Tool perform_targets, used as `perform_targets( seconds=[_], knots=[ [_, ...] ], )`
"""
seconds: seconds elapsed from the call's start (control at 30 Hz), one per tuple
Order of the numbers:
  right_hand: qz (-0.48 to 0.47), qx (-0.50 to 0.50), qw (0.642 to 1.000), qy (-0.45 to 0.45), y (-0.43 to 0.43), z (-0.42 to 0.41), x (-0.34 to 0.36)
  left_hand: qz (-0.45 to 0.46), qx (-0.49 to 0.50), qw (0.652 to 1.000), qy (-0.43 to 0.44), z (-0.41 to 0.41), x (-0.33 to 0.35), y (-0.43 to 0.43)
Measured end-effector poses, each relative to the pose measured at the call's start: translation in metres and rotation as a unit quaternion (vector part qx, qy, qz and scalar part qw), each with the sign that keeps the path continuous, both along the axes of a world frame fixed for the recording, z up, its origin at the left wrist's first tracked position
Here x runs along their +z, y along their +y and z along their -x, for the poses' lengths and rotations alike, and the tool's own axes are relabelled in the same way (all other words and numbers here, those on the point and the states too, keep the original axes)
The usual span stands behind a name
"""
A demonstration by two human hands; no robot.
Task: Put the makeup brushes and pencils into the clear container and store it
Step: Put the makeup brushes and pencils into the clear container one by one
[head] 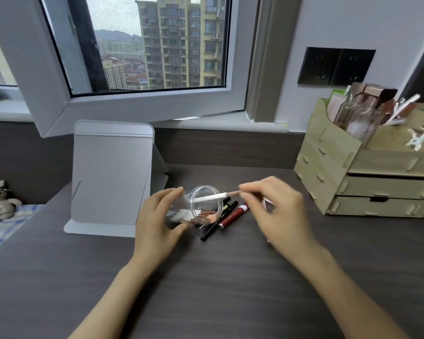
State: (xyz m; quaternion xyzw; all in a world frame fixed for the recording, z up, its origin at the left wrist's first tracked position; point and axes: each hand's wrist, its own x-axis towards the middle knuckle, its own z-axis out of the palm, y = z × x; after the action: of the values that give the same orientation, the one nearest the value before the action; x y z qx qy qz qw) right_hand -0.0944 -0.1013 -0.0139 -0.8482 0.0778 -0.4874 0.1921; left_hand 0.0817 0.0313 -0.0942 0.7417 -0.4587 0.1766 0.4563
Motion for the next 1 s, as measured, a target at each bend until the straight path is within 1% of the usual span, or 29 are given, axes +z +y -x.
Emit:
perform_targets(
  seconds=[0.1,0.17,0.23,0.3,0.33,0.37,0.4,0.43,0.47,0.5,0.53,0.57,0.6,0.63,0.7,0.8,0.83,0.9,0.97,1.0],
  knots=[
    [0.096,-0.014,0.994,0.054,0.002,-0.017,-0.019,-0.001,-0.002,1.0,-0.01,0.0,0.0,0.0],
    [0.115,-0.025,0.99,0.083,0.005,-0.025,-0.028,0.001,-0.004,1.0,-0.014,0.0,0.0,0.0],
    [0.082,-0.026,0.992,0.096,0.008,-0.031,-0.03,-0.002,-0.004,1.0,-0.021,-0.001,0.0,0.0],
    [-0.003,-0.01,0.996,0.093,0.007,-0.032,-0.029,-0.007,-0.002,1.0,-0.026,-0.003,-0.001,0.0],
    [-0.047,-0.015,0.996,0.078,0.004,-0.029,-0.029,-0.006,0.001,1.0,-0.024,-0.004,-0.001,0.0],
    [-0.078,-0.048,0.994,0.059,-0.001,-0.025,-0.03,-0.003,0.004,1.0,-0.021,-0.005,-0.001,0.001],
    [-0.088,-0.113,0.988,0.058,-0.008,-0.019,-0.032,0.002,0.008,1.0,-0.018,-0.005,0.0,0.002],
    [-0.077,-0.193,0.972,0.106,-0.015,-0.013,-0.034,0.007,0.011,1.0,-0.015,-0.006,0.001,0.003],
    [-0.059,-0.268,0.941,0.197,-0.021,-0.008,-0.038,0.012,0.014,1.0,-0.011,-0.006,0.002,0.003],
    [-0.04,-0.322,0.897,0.301,-0.026,-0.004,-0.043,0.015,0.016,1.0,-0.008,-0.006,0.003,0.003],
    [-0.033,-0.342,0.856,0.386,-0.028,-0.003,-0.048,0.017,0.017,1.0,-0.006,-0.006,0.004,0.002],
    [-0.035,-0.342,0.829,0.442,-0.029,-0.002,-0.054,0.019,0.018,1.0,-0.003,-0.006,0.004,0.002],
    [-0.036,-0.338,0.816,0.467,-0.029,-0.004,-0.06,0.021,0.018,1.0,0.001,-0.006,0.004,0.002],
    [-0.03,-0.339,0.812,0.474,-0.028,-0.006,-0.065,0.023,0.015,1.0,0.005,-0.005,0.003,0.002],
    [-0.027,-0.342,0.817,0.464,-0.028,-0.01,-0.068,0.025,0.008,1.0,0.004,-0.004,0.002,0.002],
    [-0.072,-0.356,0.843,0.396,-0.024,-0.008,-0.057,0.023,0.003,1.0,-0.007,-0.004,0.002,0.003],
    [-0.087,-0.361,0.857,0.357,-0.023,-0.003,-0.051,0.024,0.001,1.0,-0.008,-0.003,0.002,0.004],
    [-0.111,-0.334,0.902,0.25,-0.019,0.014,-0.036,0.026,0.0,1.0,-0.007,-0.003,0.003,0.004],
    [-0.163,-0.258,0.943,0.133,-0.005,0.039,-0.013,0.026,0.001,1.0,-0.009,-0.004,0.003,0.004],
    [-0.205,-0.208,0.953,0.085,0.004,0.05,-0.001,0.027,0.001,1.0,-0.009,-0.004,0.003,0.004]
  ],
)
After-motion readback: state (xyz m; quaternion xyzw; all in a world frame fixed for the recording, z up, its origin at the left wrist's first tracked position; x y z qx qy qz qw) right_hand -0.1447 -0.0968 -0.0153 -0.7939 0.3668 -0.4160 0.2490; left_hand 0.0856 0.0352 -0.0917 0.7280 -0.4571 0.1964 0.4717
